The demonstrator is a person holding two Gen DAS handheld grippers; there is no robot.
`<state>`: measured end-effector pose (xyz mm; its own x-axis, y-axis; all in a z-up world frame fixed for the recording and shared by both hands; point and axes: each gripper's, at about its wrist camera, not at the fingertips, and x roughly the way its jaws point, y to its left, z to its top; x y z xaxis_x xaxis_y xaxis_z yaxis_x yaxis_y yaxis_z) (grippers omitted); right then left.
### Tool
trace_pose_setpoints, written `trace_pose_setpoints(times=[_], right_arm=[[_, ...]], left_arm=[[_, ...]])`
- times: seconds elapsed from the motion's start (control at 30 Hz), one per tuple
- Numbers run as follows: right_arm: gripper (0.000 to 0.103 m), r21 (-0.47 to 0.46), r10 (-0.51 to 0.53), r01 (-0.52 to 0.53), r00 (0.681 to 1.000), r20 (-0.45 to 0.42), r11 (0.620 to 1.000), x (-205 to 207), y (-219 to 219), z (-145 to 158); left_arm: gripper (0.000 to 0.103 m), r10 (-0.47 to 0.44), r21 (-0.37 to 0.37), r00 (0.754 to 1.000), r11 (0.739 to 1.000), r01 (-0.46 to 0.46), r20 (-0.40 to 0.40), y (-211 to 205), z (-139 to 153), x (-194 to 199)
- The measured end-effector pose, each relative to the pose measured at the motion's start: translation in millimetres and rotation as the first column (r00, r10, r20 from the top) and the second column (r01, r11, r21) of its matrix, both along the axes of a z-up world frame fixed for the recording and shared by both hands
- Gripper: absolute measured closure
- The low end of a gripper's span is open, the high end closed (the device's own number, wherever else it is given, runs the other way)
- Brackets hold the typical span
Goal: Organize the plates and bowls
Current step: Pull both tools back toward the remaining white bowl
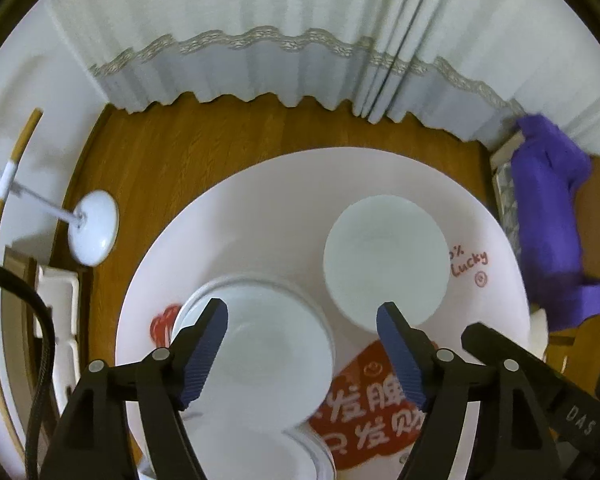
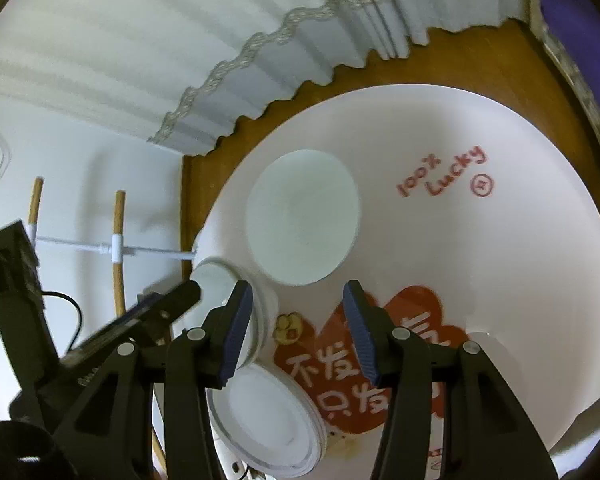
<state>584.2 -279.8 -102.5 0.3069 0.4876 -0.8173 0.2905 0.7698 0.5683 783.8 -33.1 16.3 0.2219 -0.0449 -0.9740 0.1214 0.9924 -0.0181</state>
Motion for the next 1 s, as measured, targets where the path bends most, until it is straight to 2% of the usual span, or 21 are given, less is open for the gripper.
trace_pose_setpoints(times=[0.3,0.5,0.67,0.83,0.9,0.93,1.0], right_arm=[[0.054,-0.015,-0.03,0.029,0.998,-0.054,0.999,28,-10,-34],[0.054,-0.025,-0.024,0.022,0.995,-0.092,0.999,43,-11,-61],[0.055,-0.037,-0.004,0.001,0.995,-0.099,0.999,53,-5,-71],[0.064,-0.02,0.011,-0.013,0.995,-0.1,1.0,58,-3,-76],[0.068,-0.013,0.015,-0.016,0.995,-0.1,1.0,59,-3,-78],[0.073,-0.01,0.015,-0.016,0.995,-0.1,1.0,60,-4,-79],[0.078,-0.001,0.018,-0.018,0.995,-0.097,1.0,61,-4,-80]], left_arm=[[0.03,-0.056,0.05,0.997,0.997,0.059,-0.06,-28,-41,47],[0.03,-0.084,0.087,0.987,0.992,0.096,-0.136,-42,-75,84],[0.033,-0.098,0.085,0.98,0.99,0.114,-0.171,-53,-95,111],[0.047,-0.1,0.084,0.973,0.989,0.12,-0.207,-61,-122,141],[0.062,-0.089,0.069,0.971,0.992,0.107,-0.222,-61,-131,150],[0.065,-0.093,0.049,0.97,0.993,0.106,-0.225,-62,-133,154],[0.078,-0.108,0.04,0.969,0.992,0.12,-0.222,-61,-134,159]])
